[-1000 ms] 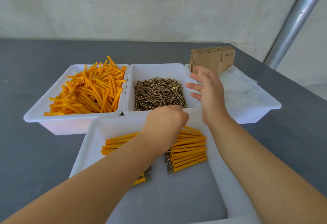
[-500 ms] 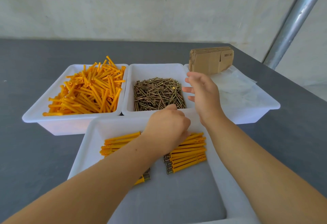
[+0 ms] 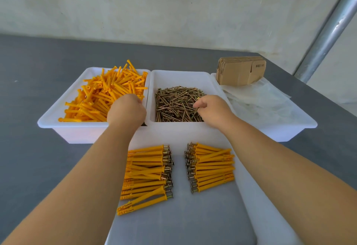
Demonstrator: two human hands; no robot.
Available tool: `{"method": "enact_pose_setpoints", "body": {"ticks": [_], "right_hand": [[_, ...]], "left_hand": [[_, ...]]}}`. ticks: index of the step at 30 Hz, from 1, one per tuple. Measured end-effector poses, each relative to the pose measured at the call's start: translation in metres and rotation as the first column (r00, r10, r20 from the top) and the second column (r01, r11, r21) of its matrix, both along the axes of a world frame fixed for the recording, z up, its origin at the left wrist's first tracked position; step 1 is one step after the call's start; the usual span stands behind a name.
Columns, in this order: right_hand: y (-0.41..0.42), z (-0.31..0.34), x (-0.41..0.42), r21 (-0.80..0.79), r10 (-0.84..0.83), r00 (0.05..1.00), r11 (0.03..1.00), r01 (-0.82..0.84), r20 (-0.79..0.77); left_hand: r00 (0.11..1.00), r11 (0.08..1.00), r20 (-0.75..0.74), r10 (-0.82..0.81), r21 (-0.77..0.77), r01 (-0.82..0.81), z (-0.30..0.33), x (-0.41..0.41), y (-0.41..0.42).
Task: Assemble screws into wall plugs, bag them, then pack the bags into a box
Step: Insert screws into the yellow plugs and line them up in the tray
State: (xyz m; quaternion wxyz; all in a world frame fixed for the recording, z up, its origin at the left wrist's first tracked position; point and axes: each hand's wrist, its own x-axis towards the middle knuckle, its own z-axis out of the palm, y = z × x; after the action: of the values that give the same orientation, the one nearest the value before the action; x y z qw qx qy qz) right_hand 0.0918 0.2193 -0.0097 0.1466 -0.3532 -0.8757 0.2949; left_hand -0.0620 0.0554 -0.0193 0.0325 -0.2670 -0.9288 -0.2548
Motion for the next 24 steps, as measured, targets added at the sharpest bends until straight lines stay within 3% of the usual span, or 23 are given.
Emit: {"method": "enact_pose_setpoints", "body": {"ticks": [4,7,9,12,15,18,21,24], "right_hand": [[-0.004,0.009,-0.022,0.000,0.141,0.943,0.989,-0.148,0.302],[-0.010,0.019,-0.033,-0.064,0.283,0.769,0.951,-0.303,0.573],[-0.012,0.020,-0.036,-0.041,0.260,0.748,0.954,-0.298,0.611],[-0.011,0.011,-0.038,0.038,0.138,0.828,0.981,-0.189,0.543],[-0.008,0.003,-0.037,0.058,0.028,0.930,0.997,-0.053,0.366],[-0.006,-0.001,-0.031,0.068,-0.064,0.987,0.996,0.054,0.148],[-0.008,0.001,-0.023,0.001,-0.107,0.988,0.994,0.108,-0.110],[-0.010,0.008,-0.011,-0.212,-0.168,0.917,0.973,0.094,-0.362]], "left_hand": [[0.997,0.998,0.081,-0.018,-0.054,0.022,0.000,-0.003,0.000],[0.993,0.993,0.107,-0.041,-0.102,0.052,0.001,-0.002,-0.001],[0.994,0.993,0.103,-0.044,-0.105,0.055,0.000,-0.002,-0.001],[0.995,0.997,0.094,-0.033,-0.065,0.039,0.000,-0.001,-0.001],[0.998,1.000,0.063,-0.013,0.002,0.013,0.002,0.001,-0.001],[0.994,0.971,-0.076,0.072,0.232,-0.053,0.004,0.004,-0.003],[0.984,0.889,-0.160,0.080,0.458,0.003,0.010,0.008,-0.004],[0.984,0.784,-0.160,-0.080,0.599,0.161,0.016,0.020,0.000]]}}
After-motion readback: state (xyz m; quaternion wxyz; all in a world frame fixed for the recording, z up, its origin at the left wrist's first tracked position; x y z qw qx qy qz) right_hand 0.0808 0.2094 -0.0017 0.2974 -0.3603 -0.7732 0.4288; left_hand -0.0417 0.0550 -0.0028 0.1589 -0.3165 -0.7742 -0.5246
